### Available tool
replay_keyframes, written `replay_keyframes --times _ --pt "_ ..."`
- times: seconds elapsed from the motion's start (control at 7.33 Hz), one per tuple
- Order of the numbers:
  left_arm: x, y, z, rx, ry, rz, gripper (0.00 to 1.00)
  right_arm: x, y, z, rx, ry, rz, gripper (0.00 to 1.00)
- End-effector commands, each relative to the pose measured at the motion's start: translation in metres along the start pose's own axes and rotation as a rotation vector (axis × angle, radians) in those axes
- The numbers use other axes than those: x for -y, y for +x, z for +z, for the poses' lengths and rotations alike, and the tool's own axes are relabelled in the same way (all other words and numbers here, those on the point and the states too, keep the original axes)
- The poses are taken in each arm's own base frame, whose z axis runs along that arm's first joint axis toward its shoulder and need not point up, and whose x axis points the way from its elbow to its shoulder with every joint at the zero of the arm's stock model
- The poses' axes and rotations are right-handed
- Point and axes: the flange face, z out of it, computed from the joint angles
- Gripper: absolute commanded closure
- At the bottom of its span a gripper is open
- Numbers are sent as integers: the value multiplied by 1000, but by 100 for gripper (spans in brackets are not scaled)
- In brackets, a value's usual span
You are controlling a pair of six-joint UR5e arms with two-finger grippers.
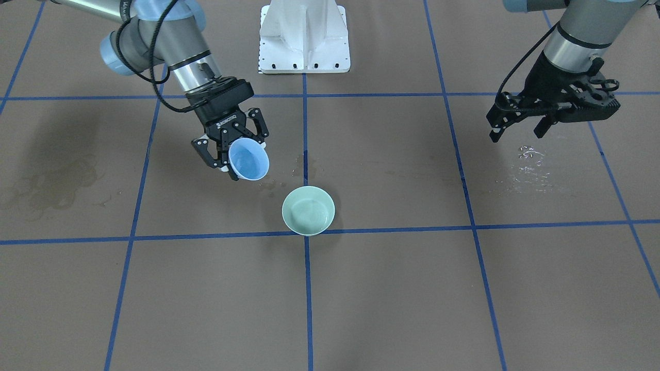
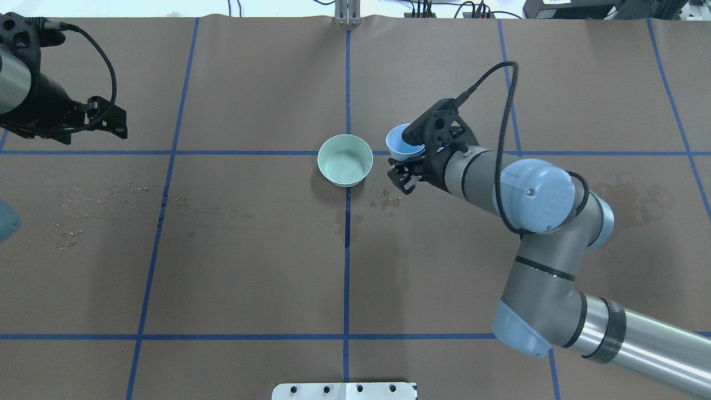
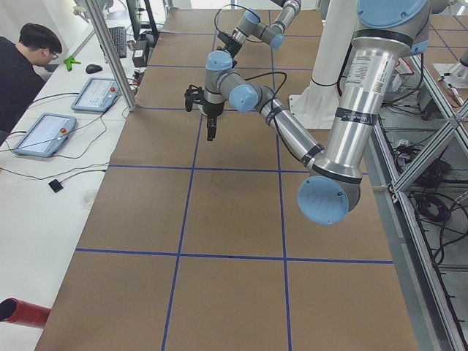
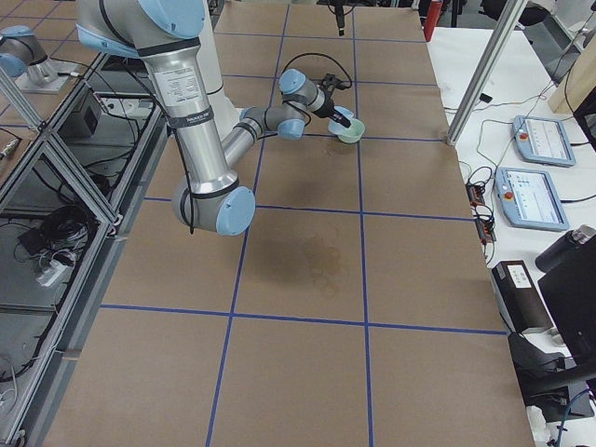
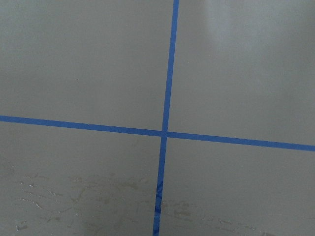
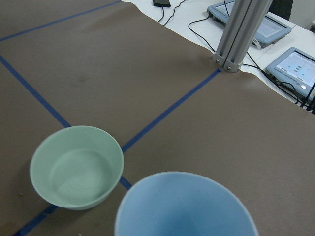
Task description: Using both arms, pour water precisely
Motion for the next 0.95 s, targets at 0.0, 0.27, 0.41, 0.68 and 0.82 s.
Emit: replay_keyframes --times 0.0,0.27,0.41,0.68,0.82 --pt "2 -2 4 8 -1 -5 0 27 -40 12 -49 -85 -17 100" --pt "3 -3 5 7 -3 -7 0 12 -46 49 -30 -184 -30 100" --pt "3 -3 5 7 -3 -7 0 2 -46 57 -24 -232 -37 100" --pt "6 -5 11 13 -7 -10 0 17 -51 60 -44 -350 -51 100" --pt "5 -5 11 14 -9 -12 0 26 -55 68 -59 -428 -105 100"
